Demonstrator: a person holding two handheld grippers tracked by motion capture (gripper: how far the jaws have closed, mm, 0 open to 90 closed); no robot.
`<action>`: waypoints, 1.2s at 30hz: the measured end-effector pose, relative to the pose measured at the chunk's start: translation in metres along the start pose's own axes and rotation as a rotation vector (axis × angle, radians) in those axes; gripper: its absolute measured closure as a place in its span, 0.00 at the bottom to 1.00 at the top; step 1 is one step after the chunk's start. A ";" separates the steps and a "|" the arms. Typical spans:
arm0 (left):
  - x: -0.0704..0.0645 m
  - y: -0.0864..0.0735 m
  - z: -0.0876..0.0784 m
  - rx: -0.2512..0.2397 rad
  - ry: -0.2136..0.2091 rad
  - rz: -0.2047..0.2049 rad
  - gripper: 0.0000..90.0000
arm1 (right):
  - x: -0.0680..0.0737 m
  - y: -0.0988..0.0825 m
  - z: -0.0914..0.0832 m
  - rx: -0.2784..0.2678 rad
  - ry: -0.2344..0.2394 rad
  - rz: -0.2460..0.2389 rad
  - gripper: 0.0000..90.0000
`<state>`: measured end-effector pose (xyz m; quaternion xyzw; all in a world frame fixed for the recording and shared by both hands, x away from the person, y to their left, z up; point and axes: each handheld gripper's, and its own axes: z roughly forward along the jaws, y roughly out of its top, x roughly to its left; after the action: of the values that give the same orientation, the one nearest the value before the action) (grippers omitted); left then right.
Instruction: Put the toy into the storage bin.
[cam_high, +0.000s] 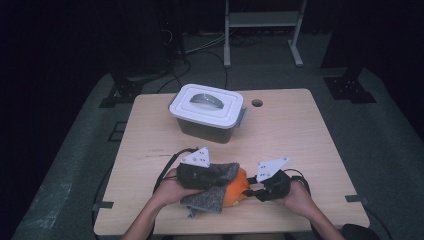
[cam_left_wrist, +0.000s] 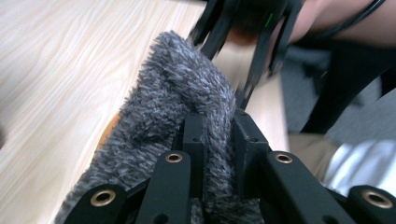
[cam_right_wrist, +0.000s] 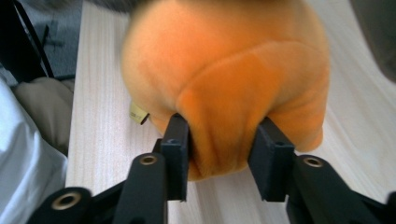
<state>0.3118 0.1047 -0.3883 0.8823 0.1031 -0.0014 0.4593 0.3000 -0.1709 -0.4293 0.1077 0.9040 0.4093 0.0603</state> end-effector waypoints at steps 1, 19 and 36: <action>0.002 -0.004 -0.002 0.000 0.006 -0.008 0.86 | -0.001 -0.001 -0.004 -0.017 0.004 0.006 0.72; 0.012 -0.032 -0.011 -0.017 0.030 -0.084 0.86 | -0.010 -0.012 -0.001 -0.068 0.054 0.148 0.31; -0.016 0.031 -0.002 -0.001 -0.013 0.077 0.86 | 0.009 0.021 0.000 -0.030 -0.080 -0.015 0.70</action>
<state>0.3016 0.0863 -0.3598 0.8853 0.0660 0.0106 0.4601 0.2943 -0.1553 -0.4135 0.1161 0.8955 0.4177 0.1010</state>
